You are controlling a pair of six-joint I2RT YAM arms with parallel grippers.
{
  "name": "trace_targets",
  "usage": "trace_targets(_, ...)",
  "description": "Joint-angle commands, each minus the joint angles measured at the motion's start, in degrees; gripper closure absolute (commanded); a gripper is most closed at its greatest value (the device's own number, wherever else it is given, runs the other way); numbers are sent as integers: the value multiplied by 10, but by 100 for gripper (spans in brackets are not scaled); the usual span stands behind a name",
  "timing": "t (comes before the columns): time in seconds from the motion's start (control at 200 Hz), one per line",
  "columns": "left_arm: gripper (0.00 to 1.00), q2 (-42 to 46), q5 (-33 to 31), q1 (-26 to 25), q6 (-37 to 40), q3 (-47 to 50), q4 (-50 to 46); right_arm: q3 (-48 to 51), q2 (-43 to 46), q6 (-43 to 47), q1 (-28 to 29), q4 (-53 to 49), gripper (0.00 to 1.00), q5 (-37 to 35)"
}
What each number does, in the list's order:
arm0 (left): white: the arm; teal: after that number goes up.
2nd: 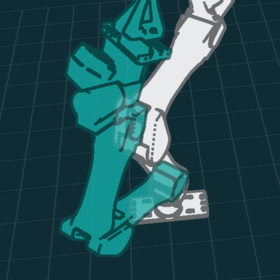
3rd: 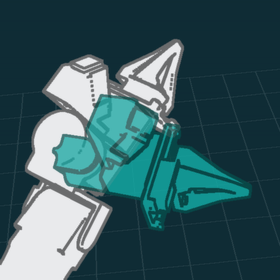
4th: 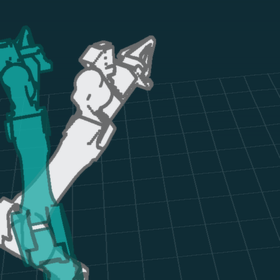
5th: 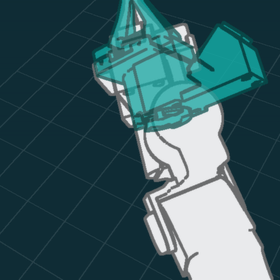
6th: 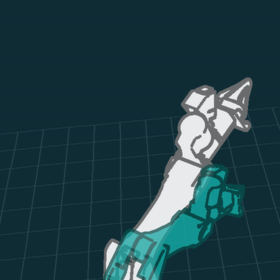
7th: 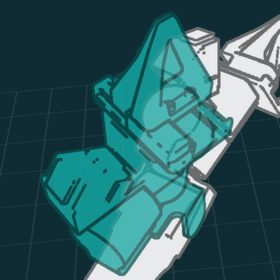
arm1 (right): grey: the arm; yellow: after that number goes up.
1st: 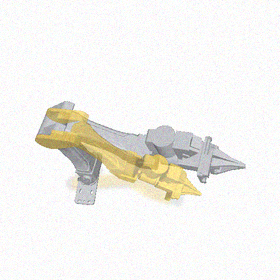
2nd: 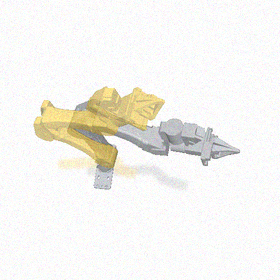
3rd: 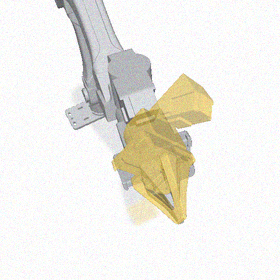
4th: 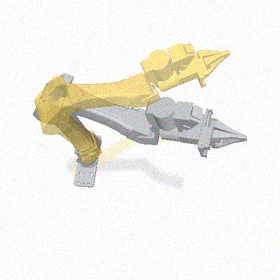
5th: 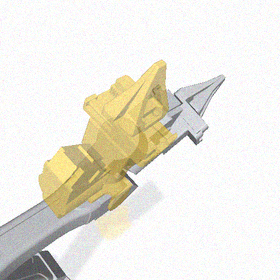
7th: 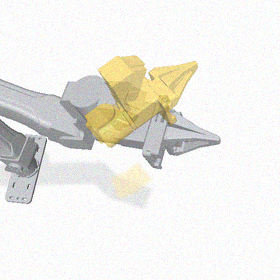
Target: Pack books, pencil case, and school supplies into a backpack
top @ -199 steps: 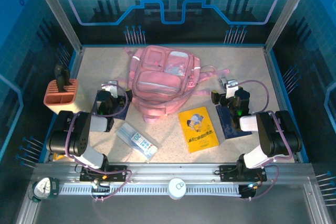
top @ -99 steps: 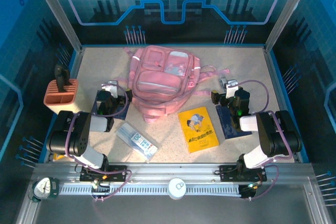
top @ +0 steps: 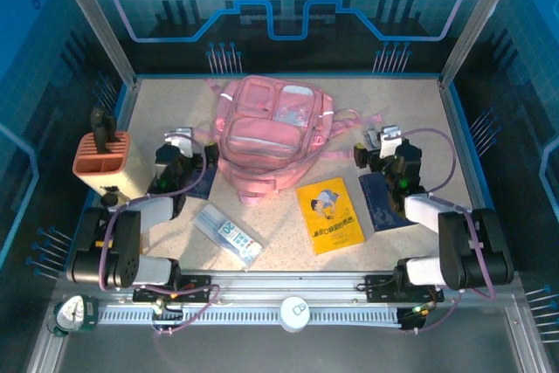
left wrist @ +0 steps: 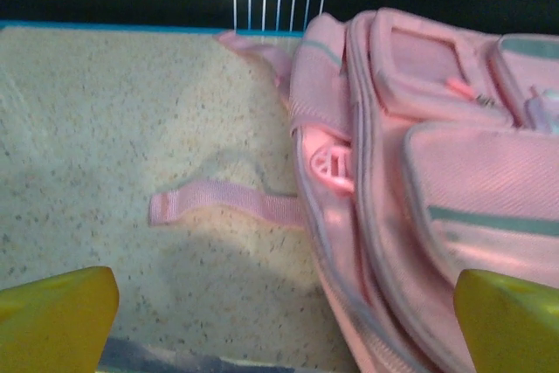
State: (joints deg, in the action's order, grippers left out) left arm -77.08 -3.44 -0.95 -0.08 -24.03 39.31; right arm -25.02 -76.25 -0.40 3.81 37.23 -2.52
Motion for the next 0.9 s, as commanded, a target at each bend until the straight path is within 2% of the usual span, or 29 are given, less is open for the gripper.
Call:
trace_targets(0.0,1,48,26,5,-20,-19,-69,-40,42,-42,-2,-105,0,9)
trace_targets(0.055,1,67,38,5,-34,-21,-76,-52,56,-84,-5,-134,0,7)
trace_targets(0.16,1,107,47,5,-77,-32,-112,-85,81,-230,-19,-213,0,-20)
trace_targets(0.25,1,134,32,6,-142,-48,-152,-87,94,-243,-47,-255,0,53)
trace_targets(0.355,1,162,45,6,-233,-69,-232,-60,95,-330,-81,-234,0,89)
trace_targets(0.405,1,169,58,7,-257,-65,-234,-59,93,-362,-98,-244,0,108)
trace_targets(0.475,1,174,72,7,-294,-52,-231,-66,95,-369,-109,-275,0,120)
trace_targets(0.58,1,172,95,9,-335,-83,-318,-62,115,-372,-108,-298,0,142)
trace_targets(0.655,1,183,110,7,-365,-87,-339,-63,127,-371,-102,-321,0,154)
trace_targets(0.765,1,211,122,-9,-411,-71,-336,-78,134,-358,-72,-368,0,162)
trace_targets(0.896,1,220,101,-54,-444,-85,-404,-94,138,-344,-13,-416,0,154)
